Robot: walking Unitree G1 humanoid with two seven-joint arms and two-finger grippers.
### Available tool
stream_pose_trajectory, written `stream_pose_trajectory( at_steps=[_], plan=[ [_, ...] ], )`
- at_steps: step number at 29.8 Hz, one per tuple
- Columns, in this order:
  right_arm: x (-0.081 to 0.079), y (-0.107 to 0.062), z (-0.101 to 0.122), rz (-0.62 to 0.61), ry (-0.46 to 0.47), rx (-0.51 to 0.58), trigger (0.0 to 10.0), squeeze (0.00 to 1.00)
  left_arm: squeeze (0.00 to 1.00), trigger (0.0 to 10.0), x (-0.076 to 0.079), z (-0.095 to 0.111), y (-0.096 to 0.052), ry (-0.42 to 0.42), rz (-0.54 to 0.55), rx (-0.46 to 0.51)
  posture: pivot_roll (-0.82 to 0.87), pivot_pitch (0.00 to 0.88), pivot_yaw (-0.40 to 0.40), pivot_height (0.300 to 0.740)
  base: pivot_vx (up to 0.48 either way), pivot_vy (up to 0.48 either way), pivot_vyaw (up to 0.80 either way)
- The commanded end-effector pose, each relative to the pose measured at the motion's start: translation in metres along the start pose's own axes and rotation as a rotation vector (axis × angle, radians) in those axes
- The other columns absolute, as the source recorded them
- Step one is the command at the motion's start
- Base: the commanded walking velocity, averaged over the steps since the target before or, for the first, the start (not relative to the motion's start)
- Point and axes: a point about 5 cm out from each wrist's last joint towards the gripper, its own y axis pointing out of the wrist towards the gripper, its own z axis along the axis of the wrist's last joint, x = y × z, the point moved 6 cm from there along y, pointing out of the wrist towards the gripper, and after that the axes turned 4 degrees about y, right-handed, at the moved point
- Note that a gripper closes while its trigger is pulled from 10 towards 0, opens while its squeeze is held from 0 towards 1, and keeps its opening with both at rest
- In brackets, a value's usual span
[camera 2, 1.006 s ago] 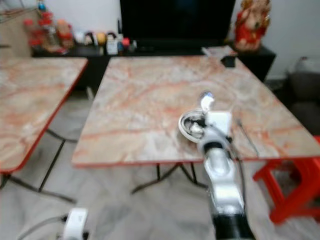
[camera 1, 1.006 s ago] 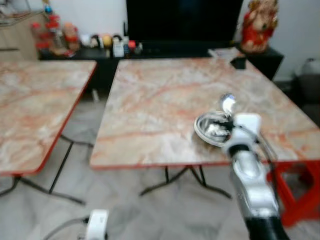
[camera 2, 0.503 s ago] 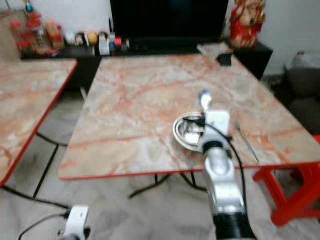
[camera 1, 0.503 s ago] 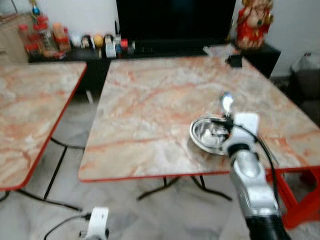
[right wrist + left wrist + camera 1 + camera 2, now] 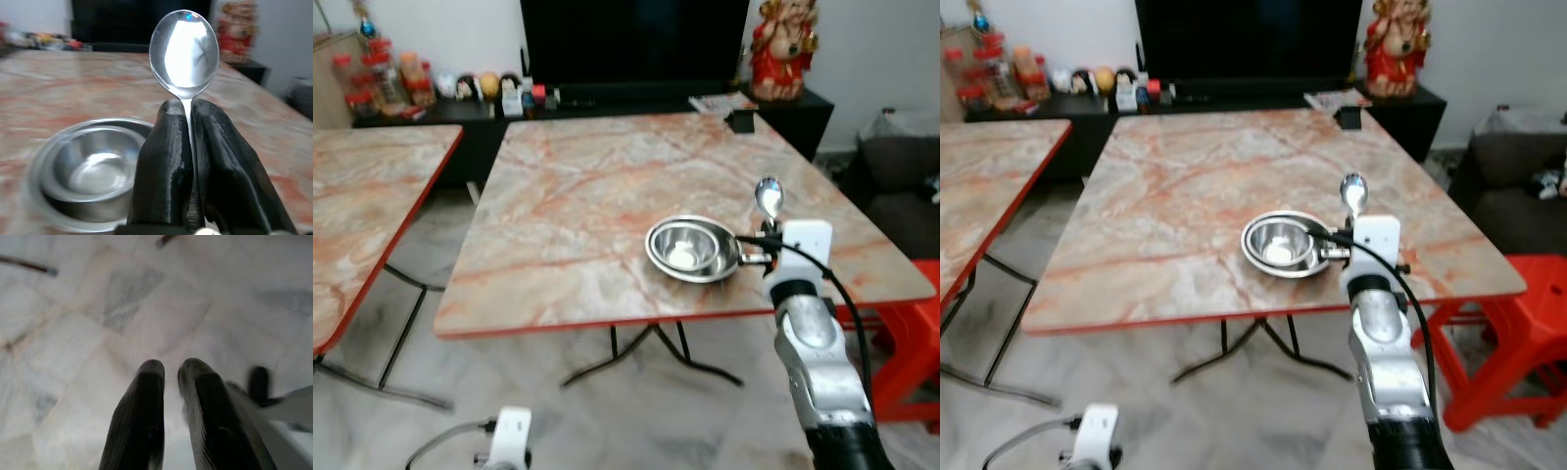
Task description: Setting the table
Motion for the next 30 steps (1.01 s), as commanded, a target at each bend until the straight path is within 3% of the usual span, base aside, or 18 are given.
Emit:
stream_pose_trajectory(
  at_steps=[1, 11, 30],
  plan=[
    [0.0098, 0.0018, 0.0069, -0.025, -0.008, 0.017, 10.0, 0.0, 0.0, 10.0, 0.0026, 0.0049, 0.001, 0.008, -0.002, 0.008, -0.05, 0.0, 0.002, 0.728, 0.0, -0.442, 0.0],
    [0.0103, 0.0022, 0.0077, -0.026, -0.005, 0.018, 10.0, 0.0, 0.0, 10.0, 0.0018, 0.0073, 0.001, -0.015, 0.002, 0.021, -0.05, 0.0, 0.002, 0.728, 0.031, -0.086, 0.0],
    [0.0174, 0.0021, 0.0085, -0.045, -0.026, 0.021, 10.0, 0.0, 0.0, 10.0, 0.0015, 0.0088, 0.0014, -0.018, 0.006, 0.021, -0.05, 0.0, 0.001, 0.728, 0.473, 0.0, 0.05]
  ],
)
